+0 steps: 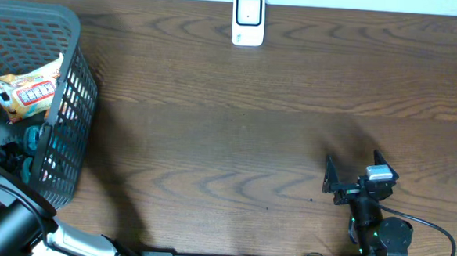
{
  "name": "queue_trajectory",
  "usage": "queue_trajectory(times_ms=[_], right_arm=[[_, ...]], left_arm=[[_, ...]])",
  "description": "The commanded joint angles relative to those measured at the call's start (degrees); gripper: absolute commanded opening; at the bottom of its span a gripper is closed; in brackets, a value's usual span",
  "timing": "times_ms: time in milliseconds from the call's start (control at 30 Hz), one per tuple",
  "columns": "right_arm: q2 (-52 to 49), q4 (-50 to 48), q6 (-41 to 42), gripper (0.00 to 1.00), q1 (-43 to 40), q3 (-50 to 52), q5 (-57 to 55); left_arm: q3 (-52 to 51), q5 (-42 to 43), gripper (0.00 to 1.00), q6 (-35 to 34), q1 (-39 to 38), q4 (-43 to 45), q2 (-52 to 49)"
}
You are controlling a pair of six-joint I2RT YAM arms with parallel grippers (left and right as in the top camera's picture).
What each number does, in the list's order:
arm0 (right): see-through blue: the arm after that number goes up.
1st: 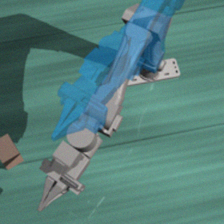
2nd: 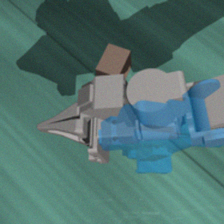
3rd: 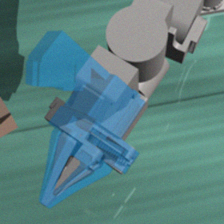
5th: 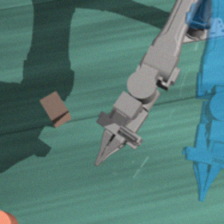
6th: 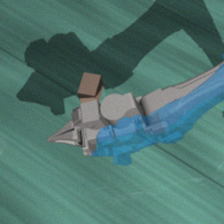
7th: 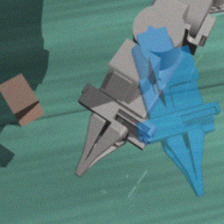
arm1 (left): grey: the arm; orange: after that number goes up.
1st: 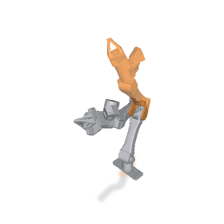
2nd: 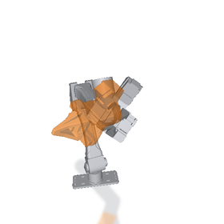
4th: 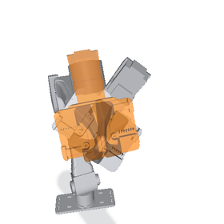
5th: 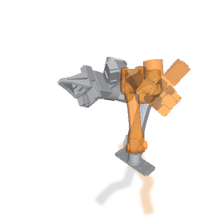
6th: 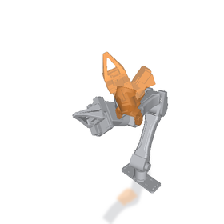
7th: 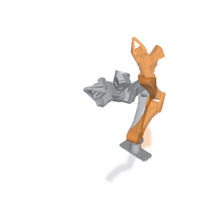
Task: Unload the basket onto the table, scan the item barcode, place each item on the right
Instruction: 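Reach the left gripper into the basket toward the green wipes pack, then lift the green wipes pack out and place it on the table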
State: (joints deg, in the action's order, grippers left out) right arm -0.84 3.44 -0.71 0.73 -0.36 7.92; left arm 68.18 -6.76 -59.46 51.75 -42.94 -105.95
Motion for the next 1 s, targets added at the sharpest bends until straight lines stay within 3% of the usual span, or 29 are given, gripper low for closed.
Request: queue_trajectory(times_ms=[0,100,167,467,800,967], right_arm=[[0.46,0.22,-0.22,0.99,0.55,0.04,-0.07],[0.46,0.22,-0.22,0.99,0.55,0.04,-0.09],[0.46,0.22,-0.22,0.99,0.55,0.04,-0.09],[0.46,0.22,-0.22,0.99,0.55,0.04,-0.09],[0.46,0.22,-0.22,0.99,0.55,0.04,-0.09],[0.46,0.22,-0.22,0.99,0.55,0.04,-0.07]], left_arm=[[-2.23,-1.16,0.69,1.05,0.63,-1.29,-4.13],[-1.7,-1.16,0.44,3.78,0.63,-1.29,-2.34],[-1.22,-1.14,0.33,5.97,0.63,-1.31,-0.26],[-0.52,3.23,0.33,8.04,0.63,-1.2,18.29],[0.2,37.33,0.33,8.04,-2.19,10.71,44.65],[0.2,40.83,0.33,12.07,-14.97,14.16,53.7]])
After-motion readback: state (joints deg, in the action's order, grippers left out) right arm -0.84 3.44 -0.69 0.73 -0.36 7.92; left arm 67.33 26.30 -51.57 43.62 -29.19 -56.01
